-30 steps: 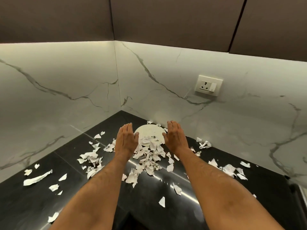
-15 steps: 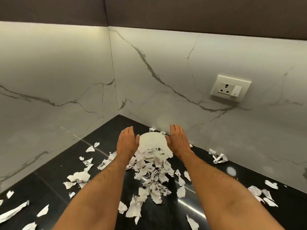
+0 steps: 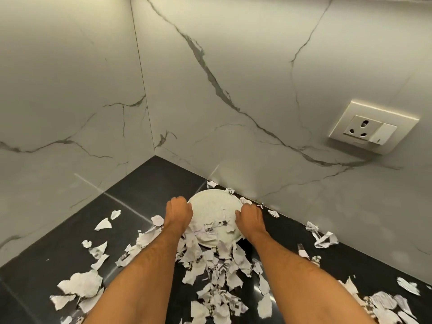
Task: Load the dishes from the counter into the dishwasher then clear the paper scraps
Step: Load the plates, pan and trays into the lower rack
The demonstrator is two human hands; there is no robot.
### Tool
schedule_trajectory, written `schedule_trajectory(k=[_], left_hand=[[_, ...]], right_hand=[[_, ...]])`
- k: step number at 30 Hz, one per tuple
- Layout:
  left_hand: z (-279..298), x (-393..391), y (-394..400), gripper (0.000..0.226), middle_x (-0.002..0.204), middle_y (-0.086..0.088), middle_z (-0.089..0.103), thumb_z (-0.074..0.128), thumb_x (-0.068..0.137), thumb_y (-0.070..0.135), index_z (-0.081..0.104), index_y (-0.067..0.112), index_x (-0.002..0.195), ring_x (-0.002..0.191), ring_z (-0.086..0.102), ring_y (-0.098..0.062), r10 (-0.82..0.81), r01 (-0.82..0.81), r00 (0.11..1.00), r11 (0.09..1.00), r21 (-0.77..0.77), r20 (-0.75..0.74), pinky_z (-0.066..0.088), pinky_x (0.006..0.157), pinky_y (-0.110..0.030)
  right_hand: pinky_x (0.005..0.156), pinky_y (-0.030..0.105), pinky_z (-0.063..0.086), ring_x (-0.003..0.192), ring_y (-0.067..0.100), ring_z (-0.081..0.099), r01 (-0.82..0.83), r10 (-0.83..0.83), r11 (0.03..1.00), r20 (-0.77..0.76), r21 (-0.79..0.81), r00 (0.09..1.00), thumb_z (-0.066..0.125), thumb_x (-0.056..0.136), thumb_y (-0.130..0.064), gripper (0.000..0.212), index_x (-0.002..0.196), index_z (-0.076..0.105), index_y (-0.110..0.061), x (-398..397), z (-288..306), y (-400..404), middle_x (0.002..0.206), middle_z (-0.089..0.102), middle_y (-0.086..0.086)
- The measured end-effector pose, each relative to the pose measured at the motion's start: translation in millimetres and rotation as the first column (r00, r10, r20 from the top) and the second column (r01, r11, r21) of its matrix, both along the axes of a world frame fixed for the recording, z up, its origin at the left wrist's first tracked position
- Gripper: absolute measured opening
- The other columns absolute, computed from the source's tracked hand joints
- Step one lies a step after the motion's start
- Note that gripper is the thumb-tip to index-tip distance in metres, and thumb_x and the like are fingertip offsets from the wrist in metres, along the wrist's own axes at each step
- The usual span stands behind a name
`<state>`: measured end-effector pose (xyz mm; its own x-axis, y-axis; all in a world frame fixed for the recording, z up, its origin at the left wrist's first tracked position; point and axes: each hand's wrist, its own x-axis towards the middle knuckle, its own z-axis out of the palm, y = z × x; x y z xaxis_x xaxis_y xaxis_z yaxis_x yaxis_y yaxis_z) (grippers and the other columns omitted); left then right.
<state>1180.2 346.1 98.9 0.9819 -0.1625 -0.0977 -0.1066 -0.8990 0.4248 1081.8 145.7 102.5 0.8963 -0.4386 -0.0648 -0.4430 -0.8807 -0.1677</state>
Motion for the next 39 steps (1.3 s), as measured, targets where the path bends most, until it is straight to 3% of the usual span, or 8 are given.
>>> schedule_trajectory(k=[4,7,9,12,16,20,26,39], left_hand=[[4.6,11.2,-12.0,0.02,0.111,-0.02,0.067,0.052,0.096,0.012,0.066,0.0,0.103,0.105,0.064,-0.039,0.098,-0.104,0.989,0.993,-0.053,-0.11,0.053,0.084,-0.041],[5.7,12.8,-16.2,0.02,0.116,-0.021,0.065,0.055,0.092,0.008,0.066,0.0,0.107,0.11,0.062,-0.041,0.209,-0.239,0.956,0.962,-0.134,-0.206,0.053,0.086,-0.043],[1.9,14.7,-13.3,0.021,0.117,-0.021,0.065,0.058,0.091,0.01,0.066,0.0,0.108,0.11,0.062,-0.042,0.267,-0.32,0.93,0.927,-0.198,-0.255,0.053,0.087,-0.043],[2.9,16.5,-4.3,0.022,0.112,-0.018,0.07,0.064,0.092,0.019,0.073,0.005,0.106,0.104,0.065,-0.039,0.307,-0.389,0.911,0.863,-0.322,-0.276,0.056,0.089,-0.044],[34.9,10.4,-1.1,0.016,0.103,-0.011,0.073,0.066,0.095,0.021,0.078,0.01,0.098,0.1,0.066,-0.033,0.289,-0.333,0.943,0.786,-0.521,-0.166,0.055,0.091,-0.042],[82.2,1.6,2.4,0.01,0.091,-0.003,0.072,0.069,0.093,0.019,0.077,0.013,0.093,0.09,0.067,-0.021,0.263,-0.186,0.965,0.721,-0.668,0.016,0.056,0.086,-0.039],[129.7,-30.6,7.2,0.01,0.096,-0.005,0.07,0.068,0.095,0.018,0.073,0.01,0.098,0.09,0.064,-0.021,0.25,-0.034,0.946,0.712,-0.701,0.207,0.052,0.083,-0.034],[166.2,-112.7,13.0,0.011,0.091,-0.005,0.072,0.07,0.093,0.012,0.075,0.006,0.101,0.086,0.065,-0.016,0.198,0.041,0.949,0.695,-0.718,0.246,0.055,0.089,-0.036]], right_hand=[[0.096,0.038,0.047,0.116,0.035,0.06,0.165,-0.171,0.971,0.023,0.173,0.985,0.053,0.102,-0.028,0.031,0.113,0.066,-0.002,12.4,-1.3,1.5,0.122,0.065,0.019],[0.089,0.039,0.051,0.114,0.04,0.061,0.297,-0.333,0.884,0.041,0.362,0.942,0.06,0.095,-0.023,0.023,0.105,0.068,-0.003,17.8,-1.9,1.4,0.12,0.066,0.02],[0.078,0.038,0.049,0.106,0.041,0.062,0.341,-0.397,0.83,0.039,0.441,0.917,0.057,0.09,-0.012,0.009,0.083,0.06,-0.007,17.5,-2.4,-2.3,0.112,0.067,0.02],[0.067,0.033,0.043,0.087,0.037,0.062,0.308,-0.409,0.819,0.116,0.484,0.905,0.053,0.08,-0.002,0.016,0.066,0.049,-0.008,19.5,0.4,-6.8,0.09,0.064,0.016],[0.076,0.041,0.058,0.09,0.032,0.067,0.202,-0.419,0.806,0.296,0.556,0.858,0.059,0.081,-0.004,0.016,0.091,0.072,-0.004,19.3,19.7,-10.8,0.094,0.07,0.012],[0.081,0.04,0.057,0.094,0.024,0.065,0.069,-0.41,0.808,0.473,0.585,0.78,0.064,0.091,-0.009,0.013,0.103,0.063,-0.011,3.3,60.9,-7.9,0.102,0.068,0.006],[0.089,0.04,0.054,0.107,0.018,0.054,-0.076,-0.347,0.837,0.632,0.542,0.692,0.066,0.097,-0.023,0.015,0.106,0.055,-0.026,-29.7,101.9,2.1,0.107,0.058,-0.003],[0.097,0.036,0.046,0.115,0.017,0.042,-0.071,-0.195,0.93,0.649,0.361,0.736,0.087,0.076,-0.034,0.061,0.123,0.052,-0.016,-112.4,137.2,4.0,0.118,0.051,0.002]])
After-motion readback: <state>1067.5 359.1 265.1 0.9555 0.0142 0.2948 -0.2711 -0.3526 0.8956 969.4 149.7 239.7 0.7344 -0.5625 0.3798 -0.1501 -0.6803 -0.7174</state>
